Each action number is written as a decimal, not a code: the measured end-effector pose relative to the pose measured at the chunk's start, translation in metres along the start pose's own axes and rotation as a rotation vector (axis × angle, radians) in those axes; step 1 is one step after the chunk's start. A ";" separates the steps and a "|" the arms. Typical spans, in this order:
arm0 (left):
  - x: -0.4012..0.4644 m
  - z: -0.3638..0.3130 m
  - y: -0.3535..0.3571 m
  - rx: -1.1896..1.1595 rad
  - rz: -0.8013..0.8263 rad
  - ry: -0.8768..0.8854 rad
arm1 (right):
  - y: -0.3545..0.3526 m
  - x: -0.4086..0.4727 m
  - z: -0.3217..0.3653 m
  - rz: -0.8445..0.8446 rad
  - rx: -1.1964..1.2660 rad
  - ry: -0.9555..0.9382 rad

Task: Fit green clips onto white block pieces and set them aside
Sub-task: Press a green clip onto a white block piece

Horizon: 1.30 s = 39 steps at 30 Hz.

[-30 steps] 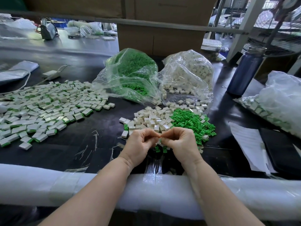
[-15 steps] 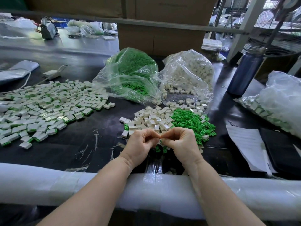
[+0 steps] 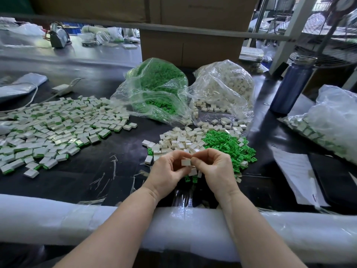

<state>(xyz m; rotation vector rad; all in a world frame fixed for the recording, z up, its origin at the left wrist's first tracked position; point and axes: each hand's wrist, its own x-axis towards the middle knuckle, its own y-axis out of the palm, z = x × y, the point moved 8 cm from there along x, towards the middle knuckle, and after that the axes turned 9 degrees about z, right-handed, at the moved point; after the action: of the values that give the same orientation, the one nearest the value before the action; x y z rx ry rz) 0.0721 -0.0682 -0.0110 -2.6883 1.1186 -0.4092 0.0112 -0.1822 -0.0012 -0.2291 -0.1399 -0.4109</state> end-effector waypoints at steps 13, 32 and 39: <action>0.003 0.009 -0.005 -0.062 -0.035 -0.075 | 0.004 -0.001 -0.001 0.044 -0.078 0.011; 0.002 0.003 -0.001 0.253 -0.034 -0.028 | 0.007 0.000 -0.009 0.064 -0.245 0.070; 0.002 0.004 -0.001 0.044 -0.037 -0.051 | 0.001 -0.001 -0.003 -0.023 -0.016 0.015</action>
<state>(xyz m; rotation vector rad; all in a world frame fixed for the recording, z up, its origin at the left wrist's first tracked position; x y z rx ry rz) 0.0751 -0.0687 -0.0142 -2.6687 1.0355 -0.3656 0.0108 -0.1812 -0.0045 -0.2407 -0.1243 -0.4368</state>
